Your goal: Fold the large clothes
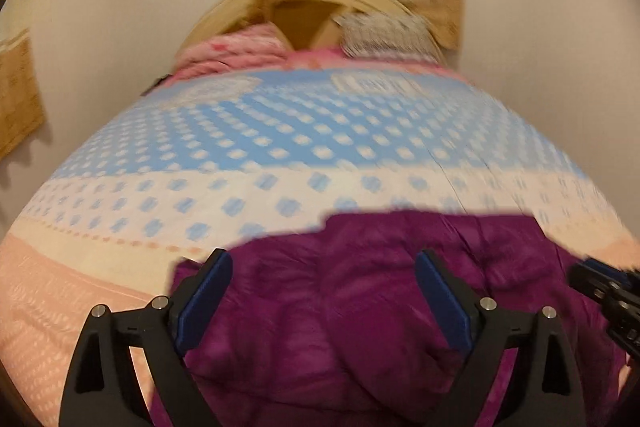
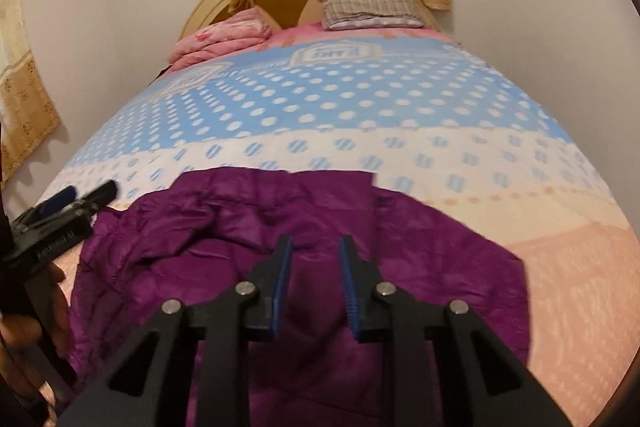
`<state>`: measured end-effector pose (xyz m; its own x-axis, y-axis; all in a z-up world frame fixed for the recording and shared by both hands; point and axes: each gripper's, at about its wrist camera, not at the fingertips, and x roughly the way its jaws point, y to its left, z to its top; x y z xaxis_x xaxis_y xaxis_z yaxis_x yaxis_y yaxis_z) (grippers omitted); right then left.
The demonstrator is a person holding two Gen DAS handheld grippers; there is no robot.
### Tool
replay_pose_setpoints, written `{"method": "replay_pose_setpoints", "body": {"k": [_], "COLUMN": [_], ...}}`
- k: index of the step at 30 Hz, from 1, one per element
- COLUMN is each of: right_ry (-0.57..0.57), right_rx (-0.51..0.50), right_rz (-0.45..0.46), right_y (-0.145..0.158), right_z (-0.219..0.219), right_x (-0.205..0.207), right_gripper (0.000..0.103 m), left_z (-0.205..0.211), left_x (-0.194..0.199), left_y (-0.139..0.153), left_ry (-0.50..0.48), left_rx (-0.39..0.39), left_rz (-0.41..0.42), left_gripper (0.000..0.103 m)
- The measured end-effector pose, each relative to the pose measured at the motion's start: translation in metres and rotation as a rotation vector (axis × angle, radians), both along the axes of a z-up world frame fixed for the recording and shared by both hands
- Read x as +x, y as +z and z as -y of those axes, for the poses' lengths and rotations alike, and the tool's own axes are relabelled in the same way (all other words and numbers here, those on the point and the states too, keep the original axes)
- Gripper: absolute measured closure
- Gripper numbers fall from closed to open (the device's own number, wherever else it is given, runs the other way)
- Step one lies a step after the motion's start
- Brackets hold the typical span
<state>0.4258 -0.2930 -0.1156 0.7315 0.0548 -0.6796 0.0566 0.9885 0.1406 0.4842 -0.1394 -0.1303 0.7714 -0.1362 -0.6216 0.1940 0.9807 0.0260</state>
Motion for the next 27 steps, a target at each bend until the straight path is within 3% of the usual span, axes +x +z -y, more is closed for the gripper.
{"method": "replay_pose_setpoints", "body": {"k": [5, 8, 13, 16, 21, 24, 27], "right_ry": [0.073, 0.104, 0.12, 0.098, -0.048, -0.184, -0.252], "right_rx": [-0.034, -0.079, -0.128, -0.111, -0.075, -0.11, -0.09], "right_rz": [-0.124, -0.169, -0.18, -0.163, -0.012, -0.003, -0.007], "right_y": [-0.037, -0.059, -0.065, -0.052, -0.01, -0.003, -0.01], "right_z": [-0.015, -0.02, -0.024, -0.02, -0.004, -0.001, 0.004], "right_x": [-0.005, -0.02, -0.027, -0.03, -0.028, 0.001, 0.032], "right_gripper": [0.077, 0.076, 0.076, 0.077, 0.073, 0.064, 0.059], "left_z": [0.021, 0.016, 0.017, 0.013, 0.0, 0.005, 0.017], "left_x": [-0.022, -0.032, -0.033, -0.034, -0.005, 0.026, 0.047], "left_y": [-0.057, -0.073, -0.071, -0.05, -0.004, -0.001, -0.013], "left_ry": [-0.062, -0.068, -0.078, -0.057, 0.097, 0.23, 0.272], "left_rx": [0.168, 0.143, 0.162, 0.158, 0.092, 0.089, 0.095], "left_rz": [-0.079, -0.103, -0.109, -0.081, -0.003, -0.026, -0.059], "left_gripper": [0.01, 0.01, 0.01, 0.01, 0.01, 0.01, 0.01]}}
